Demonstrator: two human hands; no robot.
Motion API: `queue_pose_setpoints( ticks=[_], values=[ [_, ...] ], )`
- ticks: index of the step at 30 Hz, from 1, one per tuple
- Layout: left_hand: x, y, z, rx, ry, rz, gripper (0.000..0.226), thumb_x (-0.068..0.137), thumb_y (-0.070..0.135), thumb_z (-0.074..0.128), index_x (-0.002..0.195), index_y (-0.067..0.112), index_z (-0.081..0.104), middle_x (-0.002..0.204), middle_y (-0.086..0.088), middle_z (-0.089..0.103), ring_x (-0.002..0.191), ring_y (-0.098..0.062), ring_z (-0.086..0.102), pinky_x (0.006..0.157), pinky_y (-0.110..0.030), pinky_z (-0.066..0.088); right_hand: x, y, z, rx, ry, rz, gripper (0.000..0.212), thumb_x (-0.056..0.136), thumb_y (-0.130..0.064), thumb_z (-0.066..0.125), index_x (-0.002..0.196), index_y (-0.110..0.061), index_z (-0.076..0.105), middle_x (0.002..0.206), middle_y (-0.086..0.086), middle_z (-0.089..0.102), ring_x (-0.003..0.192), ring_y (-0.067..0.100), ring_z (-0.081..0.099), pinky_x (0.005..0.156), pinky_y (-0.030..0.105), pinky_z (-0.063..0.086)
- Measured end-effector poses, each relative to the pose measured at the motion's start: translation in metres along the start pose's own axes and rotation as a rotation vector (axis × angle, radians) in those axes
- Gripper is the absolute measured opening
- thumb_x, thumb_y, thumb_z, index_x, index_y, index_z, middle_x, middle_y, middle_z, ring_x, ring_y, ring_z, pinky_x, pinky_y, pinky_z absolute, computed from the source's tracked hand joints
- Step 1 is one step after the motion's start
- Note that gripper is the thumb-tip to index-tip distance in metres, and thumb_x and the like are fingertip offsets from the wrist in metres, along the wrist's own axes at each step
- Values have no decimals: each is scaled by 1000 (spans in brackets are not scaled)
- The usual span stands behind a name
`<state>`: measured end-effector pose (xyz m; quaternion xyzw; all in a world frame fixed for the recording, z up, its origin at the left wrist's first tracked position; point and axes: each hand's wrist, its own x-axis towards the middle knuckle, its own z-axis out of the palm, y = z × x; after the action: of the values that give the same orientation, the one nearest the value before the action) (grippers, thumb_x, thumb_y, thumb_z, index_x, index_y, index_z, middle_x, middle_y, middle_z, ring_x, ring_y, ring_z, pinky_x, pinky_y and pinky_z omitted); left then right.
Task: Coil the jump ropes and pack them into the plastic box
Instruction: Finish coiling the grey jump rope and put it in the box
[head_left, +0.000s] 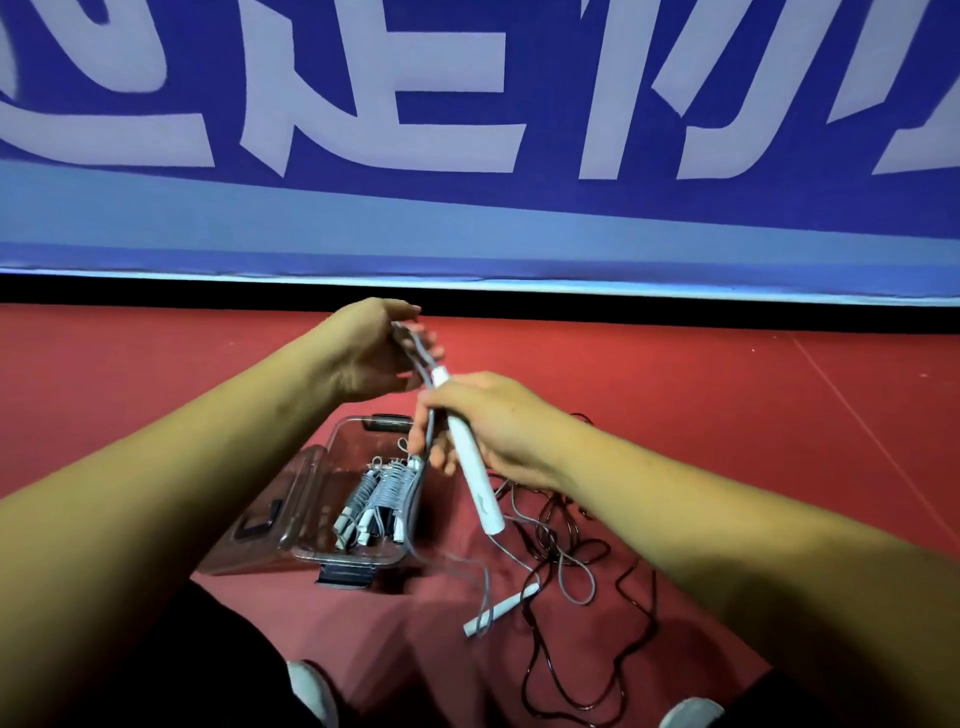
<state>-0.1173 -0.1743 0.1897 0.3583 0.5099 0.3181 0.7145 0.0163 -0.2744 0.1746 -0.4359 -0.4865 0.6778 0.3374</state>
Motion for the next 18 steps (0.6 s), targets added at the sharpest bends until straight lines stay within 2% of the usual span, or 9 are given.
queue_pose_setpoints(
  ticks=[2,5,7,9,11,13,15,17,18],
  values=[
    [-2,-8,-6,279,62,-65,34,95,41,54,82,10,51,69,-6,59,71,-22,58,77,-34,45,3,-11,-9,152,102,-14,25,99,-11,44,79,-3,56,71,17,66,50,21,55,52,30,51],
    [-4,-14,-3,445,163,83,41,94,51,57,91,10,54,84,-10,59,74,-25,63,75,-33,47,5,-24,-27,401,256,-18,26,100,-12,44,80,-1,56,75,19,66,55,23,59,57,31,57],
    [-13,-12,6,397,1,115,49,92,57,53,83,10,55,76,-11,61,69,-27,66,73,-33,49,5,-27,-36,499,303,-33,22,100,-12,45,85,0,56,75,19,65,59,25,62,58,31,59],
    [-24,-16,16,449,-245,69,60,84,64,49,92,4,58,82,-17,67,77,-30,69,74,-34,53,6,-28,-42,592,343,-65,18,99,-8,44,87,2,54,75,20,62,60,26,64,59,31,60],
    [-30,-26,26,497,-390,65,61,84,53,55,116,1,54,99,-21,66,91,-31,69,75,-33,58,8,-28,-42,642,368,-83,14,97,-3,45,86,2,53,80,21,60,66,27,63,61,32,60],
    [-33,-35,35,466,-452,107,37,90,27,63,117,5,53,100,-20,66,92,-32,69,81,-37,60,11,-27,-41,609,381,-91,9,94,-1,49,88,2,54,87,21,60,72,25,61,70,32,58],
    [-33,-34,41,480,-432,116,7,95,7,58,99,8,52,81,-15,63,69,-25,67,67,-31,58,12,-28,-41,544,393,-109,10,94,-6,52,89,1,55,86,19,59,72,25,59,77,33,55],
    [-30,-30,43,512,-360,108,12,98,1,50,91,10,47,65,-6,48,49,-15,47,46,-22,40,11,-31,-48,510,391,-119,18,96,-15,52,90,2,56,84,20,59,74,28,60,81,37,54],
    [-29,-28,43,491,-333,96,10,98,0,48,93,9,46,61,-4,41,46,-13,37,45,-21,31,9,-32,-52,497,379,-119,22,96,-20,52,91,2,56,84,20,59,76,29,61,83,39,54]
  ],
)
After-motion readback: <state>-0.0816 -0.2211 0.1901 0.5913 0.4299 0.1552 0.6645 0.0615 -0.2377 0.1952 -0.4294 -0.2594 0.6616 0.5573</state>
